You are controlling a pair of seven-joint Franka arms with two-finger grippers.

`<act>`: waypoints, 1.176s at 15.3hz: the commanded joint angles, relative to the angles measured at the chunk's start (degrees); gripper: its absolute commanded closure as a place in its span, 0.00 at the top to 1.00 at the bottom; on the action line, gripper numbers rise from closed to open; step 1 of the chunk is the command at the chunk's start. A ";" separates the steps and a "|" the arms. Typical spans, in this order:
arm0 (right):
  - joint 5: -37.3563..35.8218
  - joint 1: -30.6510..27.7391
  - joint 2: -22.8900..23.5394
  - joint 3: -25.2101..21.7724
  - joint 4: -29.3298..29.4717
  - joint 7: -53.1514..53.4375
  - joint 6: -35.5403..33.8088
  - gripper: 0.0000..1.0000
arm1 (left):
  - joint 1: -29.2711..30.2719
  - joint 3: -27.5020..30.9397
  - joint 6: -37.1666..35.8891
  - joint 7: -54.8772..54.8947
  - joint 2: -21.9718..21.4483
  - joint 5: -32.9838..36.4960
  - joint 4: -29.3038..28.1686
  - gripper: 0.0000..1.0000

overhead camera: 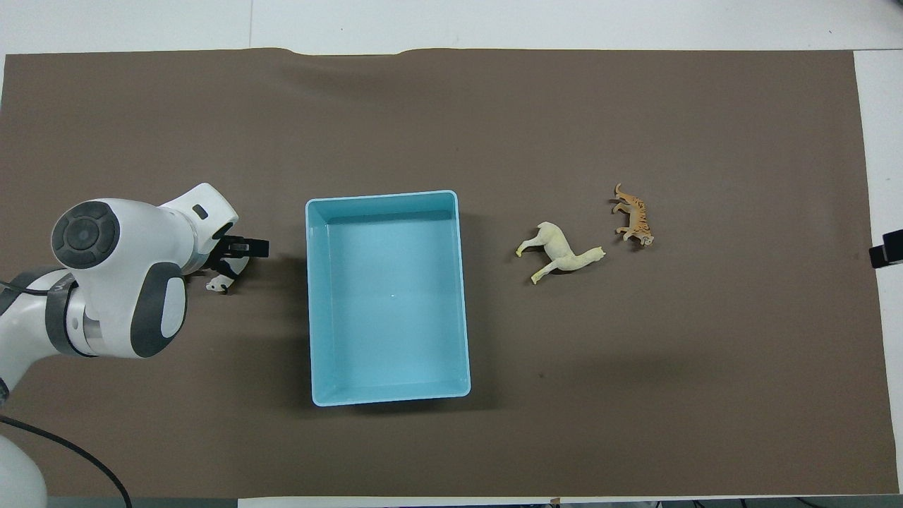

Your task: Put all toys into storage box

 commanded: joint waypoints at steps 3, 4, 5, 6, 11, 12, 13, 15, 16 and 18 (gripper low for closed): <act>-0.12 7.22 -1.68 0.28 -10.12 6.61 11.25 1.00 | -1.51 0.64 -0.57 -1.08 1.11 1.29 1.06 0.47; -0.12 8.89 -1.15 0.28 -11.97 6.17 14.23 1.00 | -1.51 0.64 -1.88 -1.70 1.19 1.29 2.11 0.23; -0.12 10.39 0.16 0.28 -12.86 6.26 16.52 1.00 | -1.51 0.64 -4.16 -1.70 1.28 1.29 3.51 0.00; -0.12 11.80 2.09 0.28 -13.21 6.17 18.98 1.00 | -1.51 0.64 -5.75 -1.79 1.72 1.29 4.57 0.00; -0.29 13.92 11.58 0.28 -14.79 3.98 33.56 1.00 | -1.69 0.20 -18.98 -7.84 2.16 0.59 17.18 0.00; -0.29 14.35 12.82 0.28 -15.41 2.15 36.29 1.00 | -2.90 0.20 -24.17 -10.47 3.21 -0.37 21.93 0.00; -0.29 14.97 13.96 0.28 -15.85 -0.57 38.06 1.00 | -4.40 0.20 -28.83 -13.19 3.83 -1.51 26.77 0.00; -0.21 15.85 14.76 0.28 -16.47 -1.74 39.48 1.00 | -6.77 0.20 -35.36 -19.60 4.18 -3.63 32.86 0.00; -0.21 17.07 14.67 0.28 -16.73 -1.83 39.49 1.00 | -8.18 0.12 -36.08 -22.85 4.01 -4.16 33.31 0.00; -0.21 17.87 14.32 0.28 -18.66 -2.26 40.10 1.00 | -14.05 0.11 -35.04 -30.75 3.57 -4.34 31.83 0.00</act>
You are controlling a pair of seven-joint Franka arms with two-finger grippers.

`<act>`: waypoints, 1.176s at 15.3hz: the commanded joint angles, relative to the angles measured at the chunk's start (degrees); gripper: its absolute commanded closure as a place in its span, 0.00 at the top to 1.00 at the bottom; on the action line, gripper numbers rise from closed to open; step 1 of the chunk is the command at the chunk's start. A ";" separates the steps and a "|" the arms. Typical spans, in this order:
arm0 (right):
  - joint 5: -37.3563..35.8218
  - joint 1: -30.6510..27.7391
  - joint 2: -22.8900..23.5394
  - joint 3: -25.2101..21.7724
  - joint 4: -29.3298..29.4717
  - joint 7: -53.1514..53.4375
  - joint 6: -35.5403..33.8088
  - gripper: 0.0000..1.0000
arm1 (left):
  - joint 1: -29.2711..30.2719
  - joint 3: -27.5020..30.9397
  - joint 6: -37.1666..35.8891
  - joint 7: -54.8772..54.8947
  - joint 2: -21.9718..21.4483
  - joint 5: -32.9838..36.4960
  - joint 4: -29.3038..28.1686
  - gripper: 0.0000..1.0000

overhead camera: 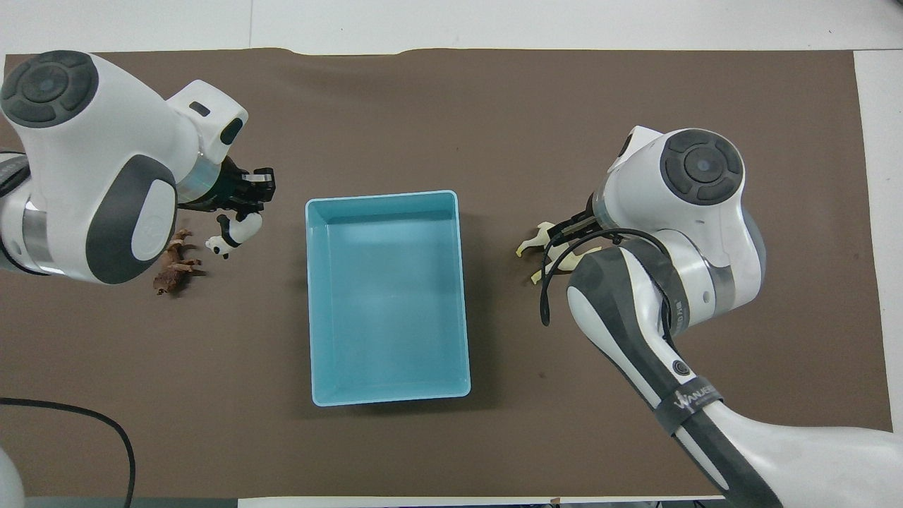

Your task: Put all toys into storage box

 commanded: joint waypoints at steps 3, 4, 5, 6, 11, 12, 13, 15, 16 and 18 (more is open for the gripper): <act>-0.16 3.78 -1.53 -0.22 -7.06 -1.15 6.11 1.00 | -12.17 0.81 4.94 -20.74 0.16 -0.77 -4.09 0.00; -0.25 3.78 -1.62 -0.22 -8.56 -1.58 7.78 1.00 | -13.85 0.90 7.31 -22.61 -0.81 -0.77 -6.99 0.00; -0.34 3.78 -1.18 -0.22 -9.36 -1.68 9.89 1.00 | -14.21 0.90 7.77 -22.28 -1.78 -0.68 -8.76 0.11; -0.43 4.13 -0.13 -0.22 -9.54 -1.42 11.30 1.00 | -13.78 0.90 7.43 -22.10 -1.87 -0.68 -8.95 0.76; -4.11 3.78 2.59 -0.22 -9.63 -1.68 14.12 1.00 | -5.54 1.78 3.91 -11.95 -2.75 0.64 -6.67 1.00; -4.12 3.87 3.56 -0.22 -9.63 -1.59 15.87 1.00 | -2.56 1.78 4.43 -6.77 -2.75 0.64 -7.19 1.00; -4.21 3.87 4.70 -0.22 -9.54 -1.50 17.45 1.00 | 0.78 1.78 4.96 -0.89 -2.75 0.64 -7.54 1.00; -5.08 3.70 6.11 -0.31 -9.54 -1.41 19.48 1.00 | 7.64 1.78 7.58 12.47 -2.75 0.64 -9.03 1.00; -5.26 3.52 6.20 -0.31 -9.63 -1.50 19.57 0.99 | 9.84 1.78 10.82 17.06 -2.58 0.73 -10.96 1.00; -5.44 3.34 6.21 -0.31 -9.63 -1.41 19.58 0.67 | 13.54 1.87 20.21 23.84 -2.23 1.43 -16.05 1.00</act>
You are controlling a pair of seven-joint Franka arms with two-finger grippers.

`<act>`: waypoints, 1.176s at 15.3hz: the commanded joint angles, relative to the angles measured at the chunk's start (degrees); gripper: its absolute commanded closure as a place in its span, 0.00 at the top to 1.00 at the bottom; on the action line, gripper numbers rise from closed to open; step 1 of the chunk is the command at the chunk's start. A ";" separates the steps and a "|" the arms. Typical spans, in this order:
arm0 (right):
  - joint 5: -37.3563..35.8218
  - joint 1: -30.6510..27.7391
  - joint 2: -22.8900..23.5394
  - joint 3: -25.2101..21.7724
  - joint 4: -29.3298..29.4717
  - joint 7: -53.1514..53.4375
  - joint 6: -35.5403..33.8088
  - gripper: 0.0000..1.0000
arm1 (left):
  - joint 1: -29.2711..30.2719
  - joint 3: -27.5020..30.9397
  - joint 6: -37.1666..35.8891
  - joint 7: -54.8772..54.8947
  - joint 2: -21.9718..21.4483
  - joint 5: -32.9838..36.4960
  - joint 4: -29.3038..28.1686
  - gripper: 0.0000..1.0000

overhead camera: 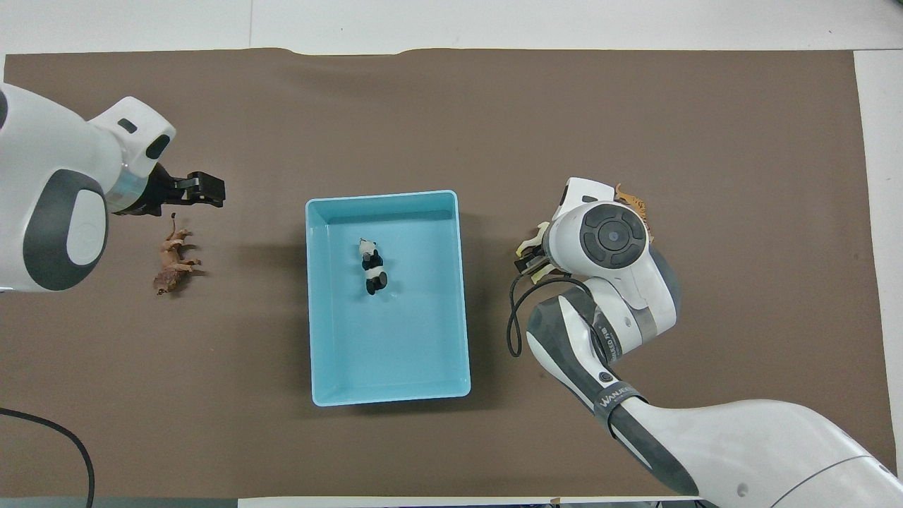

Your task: Put all toys into storage box

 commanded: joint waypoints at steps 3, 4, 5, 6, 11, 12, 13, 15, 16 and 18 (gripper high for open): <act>-0.89 -0.44 -0.39 -0.06 -0.12 -0.92 -0.30 0.00 | 7.14 -0.68 15.93 9.05 -0.15 1.67 -10.30 1.00; -0.89 -0.43 -0.39 -0.06 0.15 -0.92 -1.00 0.00 | 7.15 -0.68 17.43 8.88 0.20 1.59 -11.27 1.00; -0.89 -0.43 -0.39 -0.14 1.02 -0.74 -2.92 0.00 | 7.24 -0.68 17.88 8.79 0.46 1.59 -11.89 1.00; -0.97 0.09 -0.47 -0.23 3.55 -0.04 -7.03 0.00 | 7.24 -0.68 17.97 8.79 0.47 1.59 -12.77 1.00; -3.35 5.79 3.63 0.12 32.42 16.35 -40.24 0.00 | 7.33 -0.24 22.88 8.79 -0.76 1.67 -21.37 1.00; -1.69 6.94 6.18 0.12 39.10 22.05 -42.99 0.00 | 7.33 0.20 24.20 8.88 -0.76 1.67 -22.08 1.00; 0.85 8.51 8.29 0.12 43.87 27.24 -43.97 0.00 | 7.41 0.29 24.74 8.97 -0.50 1.67 -22.26 1.00; 2.71 9.93 11.90 0.12 50.04 31.85 -43.46 0.00 | 7.68 0.29 24.83 8.88 0.29 1.67 -22.27 1.00; 2.72 12.37 14.09 0.03 52.33 34.04 -43.11 0.00 | 7.68 0.29 24.83 8.88 0.55 1.67 -22.27 1.00; 2.11 16.33 17.18 -0.14 52.89 41.16 -38.48 0.00 | 7.68 0.29 24.66 8.88 0.99 1.59 -21.83 0.49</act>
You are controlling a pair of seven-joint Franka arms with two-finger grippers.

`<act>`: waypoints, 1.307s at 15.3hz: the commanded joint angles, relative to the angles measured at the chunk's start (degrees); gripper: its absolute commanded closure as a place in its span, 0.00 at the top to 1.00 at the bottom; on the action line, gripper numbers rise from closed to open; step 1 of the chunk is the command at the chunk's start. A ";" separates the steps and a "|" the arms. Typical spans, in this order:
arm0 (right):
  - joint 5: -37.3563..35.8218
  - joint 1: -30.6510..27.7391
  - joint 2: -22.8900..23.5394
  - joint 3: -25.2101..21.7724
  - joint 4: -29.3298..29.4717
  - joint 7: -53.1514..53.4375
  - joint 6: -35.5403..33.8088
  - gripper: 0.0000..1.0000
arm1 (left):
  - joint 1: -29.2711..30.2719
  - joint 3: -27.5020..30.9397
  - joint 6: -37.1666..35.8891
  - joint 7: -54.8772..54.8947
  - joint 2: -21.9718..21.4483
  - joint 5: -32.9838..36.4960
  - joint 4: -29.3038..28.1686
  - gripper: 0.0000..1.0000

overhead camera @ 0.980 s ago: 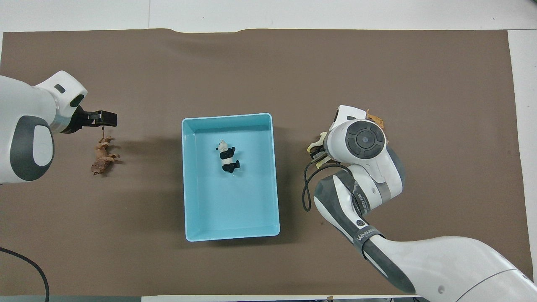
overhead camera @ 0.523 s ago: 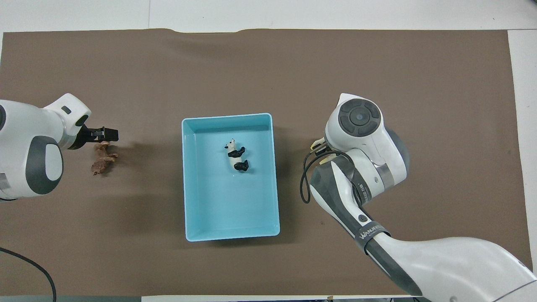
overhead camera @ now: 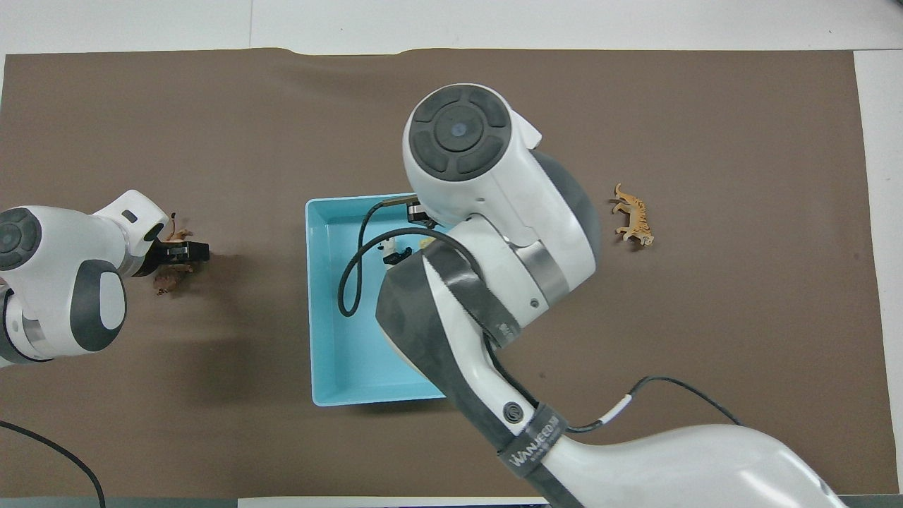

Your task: Put all toys into storage box

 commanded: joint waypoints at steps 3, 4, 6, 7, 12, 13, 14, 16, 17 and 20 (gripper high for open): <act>0.07 6.52 8.47 -0.27 1.80 10.57 6.75 0.00 | 0.65 -0.16 -0.97 0.10 0.09 0.92 1.71 0.00; 0.07 7.49 8.56 -0.27 1.09 11.82 7.47 0.00 | 0.64 -0.16 -3.16 -0.07 0.26 0.92 3.63 0.00; -0.98 7.59 8.21 -0.36 0.38 11.92 5.38 1.00 | 0.38 -0.25 -9.91 -0.95 0.35 0.92 9.24 0.00; -1.42 7.41 8.21 -0.45 0.64 11.74 2.67 1.00 | -0.23 -0.33 -13.60 -2.43 0.35 0.92 12.23 0.00; -0.37 2.60 3.65 -1.24 2.05 11.04 -1.84 1.00 | -9.35 -1.39 -28.47 -18.58 -0.53 0.40 21.74 0.00; -0.37 -0.38 1.63 -0.80 2.05 9.21 -2.80 1.00 | -12.33 -1.48 -30.93 -23.41 -0.53 0.31 23.06 0.00; 0.59 -3.19 -0.21 -0.80 1.97 5.10 -4.46 1.00 | -15.15 -1.56 -32.26 -27.98 -0.61 0.22 23.77 0.00; 0.78 -8.38 -2.33 -1.24 1.62 -4.12 -7.28 1.00 | -20.16 -1.83 -32.27 -35.63 -1.75 -1.26 23.78 0.00; 0.60 -11.37 -2.52 -1.24 1.18 -7.30 -7.38 1.00 | -21.84 -1.92 -31.58 -39.76 -1.84 -4.32 23.95 0.00; 0.60 -19.54 -4.62 -1.24 -5.21 -17.05 -4.67 1.00 | -28.60 -2.71 -26.06 -49.09 -3.06 -5.67 20.90 0.00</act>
